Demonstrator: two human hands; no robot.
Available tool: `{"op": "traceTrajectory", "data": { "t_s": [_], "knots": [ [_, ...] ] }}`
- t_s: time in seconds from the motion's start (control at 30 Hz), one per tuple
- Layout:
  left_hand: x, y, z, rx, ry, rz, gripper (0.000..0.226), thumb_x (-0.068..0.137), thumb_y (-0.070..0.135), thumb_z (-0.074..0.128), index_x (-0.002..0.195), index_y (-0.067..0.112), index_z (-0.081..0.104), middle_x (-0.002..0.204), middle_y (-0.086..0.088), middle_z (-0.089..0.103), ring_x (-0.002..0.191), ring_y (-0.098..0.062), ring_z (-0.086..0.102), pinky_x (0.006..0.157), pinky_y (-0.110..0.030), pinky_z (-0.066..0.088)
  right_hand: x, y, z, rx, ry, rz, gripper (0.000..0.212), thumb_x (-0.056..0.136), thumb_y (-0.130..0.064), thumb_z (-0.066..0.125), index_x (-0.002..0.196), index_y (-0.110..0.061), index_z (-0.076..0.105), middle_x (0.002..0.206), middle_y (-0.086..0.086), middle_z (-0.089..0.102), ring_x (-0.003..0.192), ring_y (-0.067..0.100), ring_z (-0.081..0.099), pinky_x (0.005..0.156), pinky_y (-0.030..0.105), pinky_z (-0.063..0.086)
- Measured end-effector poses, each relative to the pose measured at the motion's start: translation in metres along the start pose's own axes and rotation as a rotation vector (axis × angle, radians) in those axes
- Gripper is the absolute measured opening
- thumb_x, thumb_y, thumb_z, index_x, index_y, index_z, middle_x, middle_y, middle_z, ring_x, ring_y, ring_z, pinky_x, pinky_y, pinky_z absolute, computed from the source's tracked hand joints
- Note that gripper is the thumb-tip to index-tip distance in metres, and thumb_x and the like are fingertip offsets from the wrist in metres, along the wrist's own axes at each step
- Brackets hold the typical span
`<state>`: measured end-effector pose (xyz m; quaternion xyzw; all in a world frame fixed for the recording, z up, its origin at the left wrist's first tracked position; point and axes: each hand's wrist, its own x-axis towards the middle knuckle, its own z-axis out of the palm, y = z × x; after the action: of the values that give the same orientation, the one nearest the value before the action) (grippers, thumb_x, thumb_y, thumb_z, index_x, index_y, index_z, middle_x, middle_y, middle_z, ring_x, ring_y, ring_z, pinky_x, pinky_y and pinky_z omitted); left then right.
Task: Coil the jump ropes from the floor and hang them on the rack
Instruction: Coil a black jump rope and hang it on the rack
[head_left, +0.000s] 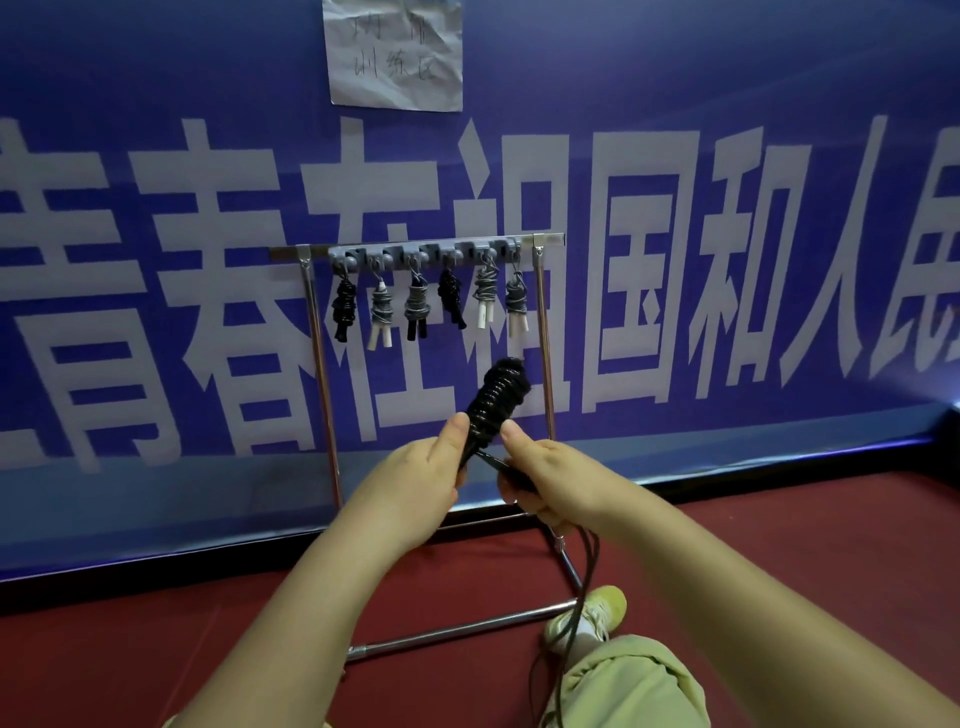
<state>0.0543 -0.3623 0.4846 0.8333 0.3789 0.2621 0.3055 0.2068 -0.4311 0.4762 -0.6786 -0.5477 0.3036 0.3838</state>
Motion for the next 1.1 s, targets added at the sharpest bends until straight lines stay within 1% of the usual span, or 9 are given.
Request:
{"op": "traceTrajectory", "data": {
  "t_s": [0.2, 0.43, 0.6, 0.7, 0.77, 0.83, 0.9, 0.97, 1.1],
  "knots": [
    [0.003, 0.000, 0.002, 0.304, 0.064, -0.008, 0.060, 0.096, 0.057, 0.018, 0.090, 0.014, 0.060, 0.084, -0.003, 0.060, 0.081, -0.020, 0.057, 0.077, -0.038, 0.046, -0.008, 0.000, -0.001, 0.014, -0.068, -0.008, 0.064, 0.095, -0.064, 0.021, 0.083, -0.013, 0.057, 0.049, -0.013, 0.034, 0.045, 0.009, 0.025, 0.048, 0.025, 0.022],
    [-0.002, 0.011, 0.001, 0.386, 0.153, 0.051, 0.044, 0.089, 0.065, 0.036, 0.082, 0.025, 0.052, 0.069, 0.005, 0.055, 0.066, -0.013, 0.054, 0.056, -0.031, 0.039, -0.010, -0.004, 0.006, 0.211, -0.012, 0.029, 0.066, 0.090, -0.072, 0.024, 0.076, -0.016, 0.056, 0.055, -0.008, 0.034, 0.046, 0.009, 0.025, 0.047, 0.024, 0.020],
    [-0.011, 0.010, -0.013, 0.129, -0.016, 0.058, 0.035, 0.081, 0.058, 0.057, 0.084, 0.024, 0.058, 0.074, 0.005, 0.063, 0.064, -0.012, 0.056, 0.063, -0.031, 0.045, -0.015, -0.002, 0.005, 0.317, -0.011, -0.071, 0.057, 0.094, -0.061, 0.028, 0.071, -0.016, 0.053, 0.057, -0.006, 0.032, 0.049, 0.009, 0.022, 0.049, 0.025, 0.018],
    [-0.018, 0.016, -0.016, -0.260, -0.273, 0.005, 0.046, 0.082, 0.059, 0.053, 0.095, 0.017, 0.066, 0.078, 0.000, 0.070, 0.077, -0.018, 0.064, 0.087, -0.043, 0.053, -0.016, -0.005, 0.003, 0.420, -0.001, -0.163, 0.049, 0.093, -0.054, 0.037, 0.064, -0.016, 0.050, 0.051, -0.009, 0.034, 0.044, 0.007, 0.024, 0.045, 0.022, 0.018],
    [-0.021, 0.018, -0.017, -0.571, -0.502, -0.101, 0.064, 0.076, 0.065, 0.041, 0.094, 0.009, 0.068, 0.079, -0.009, 0.070, 0.074, -0.021, 0.063, 0.079, -0.040, 0.053, -0.017, -0.008, 0.002, 0.489, 0.018, -0.203, 0.042, 0.084, -0.054, 0.045, 0.064, -0.018, 0.046, 0.049, -0.009, 0.039, 0.041, 0.006, 0.029, 0.043, 0.019, 0.022],
    [-0.022, 0.020, -0.014, -0.892, -0.650, -0.177, 0.074, 0.077, 0.068, 0.033, 0.094, 0.007, 0.071, 0.081, -0.011, 0.069, 0.065, -0.019, 0.063, 0.066, -0.035, 0.054, -0.018, -0.011, 0.001, 0.476, 0.040, -0.235, 0.037, 0.078, -0.052, 0.037, 0.067, -0.021, 0.054, 0.050, -0.009, 0.049, 0.044, 0.005, 0.043, 0.048, 0.019, 0.034],
    [-0.020, 0.018, -0.011, -1.073, -0.651, -0.226, 0.078, 0.081, 0.070, 0.028, 0.087, 0.008, 0.075, 0.072, -0.005, 0.065, 0.054, -0.014, 0.058, 0.055, -0.029, 0.052, -0.017, -0.013, 0.001, 0.428, 0.069, -0.252, 0.040, 0.082, -0.052, 0.036, 0.058, -0.031, 0.061, 0.051, -0.011, 0.051, 0.050, 0.006, 0.044, 0.055, 0.024, 0.034],
    [-0.017, 0.019, -0.009, -1.093, -0.582, -0.251, 0.079, 0.086, 0.070, 0.022, 0.076, 0.010, 0.072, 0.059, 0.000, 0.054, 0.044, -0.010, 0.043, 0.049, -0.025, 0.045, -0.014, -0.016, 0.000, 0.326, 0.100, -0.234, 0.049, 0.090, -0.054, 0.034, 0.052, -0.031, 0.056, 0.050, -0.013, 0.041, 0.050, 0.006, 0.033, 0.056, 0.027, 0.027],
    [-0.009, 0.015, -0.001, -0.768, -0.325, -0.224, 0.070, 0.092, 0.067, 0.020, 0.076, 0.012, 0.061, 0.052, 0.003, 0.047, 0.038, -0.008, 0.028, 0.048, -0.023, 0.034, -0.006, -0.018, 0.001, -0.094, 0.110, -0.121, 0.057, 0.100, -0.055, 0.015, 0.066, -0.024, 0.048, 0.059, -0.008, 0.043, 0.050, 0.007, 0.036, 0.056, 0.024, 0.028]
  ]
}}
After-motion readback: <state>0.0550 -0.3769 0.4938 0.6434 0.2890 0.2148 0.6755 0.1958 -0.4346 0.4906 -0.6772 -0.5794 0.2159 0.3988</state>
